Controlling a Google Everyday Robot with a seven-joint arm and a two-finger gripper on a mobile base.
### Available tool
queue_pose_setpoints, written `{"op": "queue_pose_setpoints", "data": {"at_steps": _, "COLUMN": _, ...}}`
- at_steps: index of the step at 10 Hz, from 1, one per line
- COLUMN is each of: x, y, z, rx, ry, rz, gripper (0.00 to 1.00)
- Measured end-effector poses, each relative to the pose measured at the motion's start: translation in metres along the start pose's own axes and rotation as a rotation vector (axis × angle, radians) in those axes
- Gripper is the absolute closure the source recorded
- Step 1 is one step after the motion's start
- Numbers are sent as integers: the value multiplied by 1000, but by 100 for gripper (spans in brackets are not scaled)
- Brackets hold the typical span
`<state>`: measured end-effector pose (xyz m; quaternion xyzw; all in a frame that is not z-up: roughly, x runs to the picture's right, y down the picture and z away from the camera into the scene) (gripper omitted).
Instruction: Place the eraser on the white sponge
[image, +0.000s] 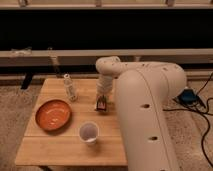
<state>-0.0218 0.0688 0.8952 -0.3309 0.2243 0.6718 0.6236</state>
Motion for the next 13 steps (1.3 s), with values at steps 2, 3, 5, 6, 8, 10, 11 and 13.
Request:
{"op": "queue_pose_setpoints", "data": {"at_steps": 2, "x": 0, "y": 3, "z": 3, "rx": -4, "ry": 1, "rz": -2, "gripper": 20}}
{"op": "queue_pose_setpoints", "data": {"at_steps": 3, "x": -1, "y": 4, "z": 4, "rx": -7, "ry": 0, "rz": -2, "gripper": 20}}
{"op": "queue_pose_setpoints", "data": {"at_steps": 5, "x": -3, "y": 4, "z": 1, "rx": -12, "ry": -8, "rz": 0, "gripper": 20}}
{"op": "queue_pose_setpoints", "data": {"at_steps": 6, "x": -5, "y": 4, "z": -5, "rx": -16, "ry": -19, "rz": 1, "gripper": 20}}
{"op": "queue_pose_setpoints", "data": {"at_steps": 8, "x": -6, "y": 4, "z": -24, "rx": -22, "ry": -49, "rz": -1, "gripper": 20}}
{"op": "queue_pose_setpoints", "data": {"at_steps": 10, "x": -7, "y": 1, "z": -41, "rx": -25, "ry": -69, "rz": -4, "gripper": 20}}
{"op": "queue_pose_setpoints", "data": {"at_steps": 11, "x": -7, "y": 2, "z": -42, "rx": -24, "ry": -67, "rz": -6, "gripper": 20}}
{"op": "queue_pose_setpoints", "data": {"at_steps": 13, "x": -6, "y": 3, "z": -41, "rx": -24, "ry": -66, "rz": -8, "gripper": 20}}
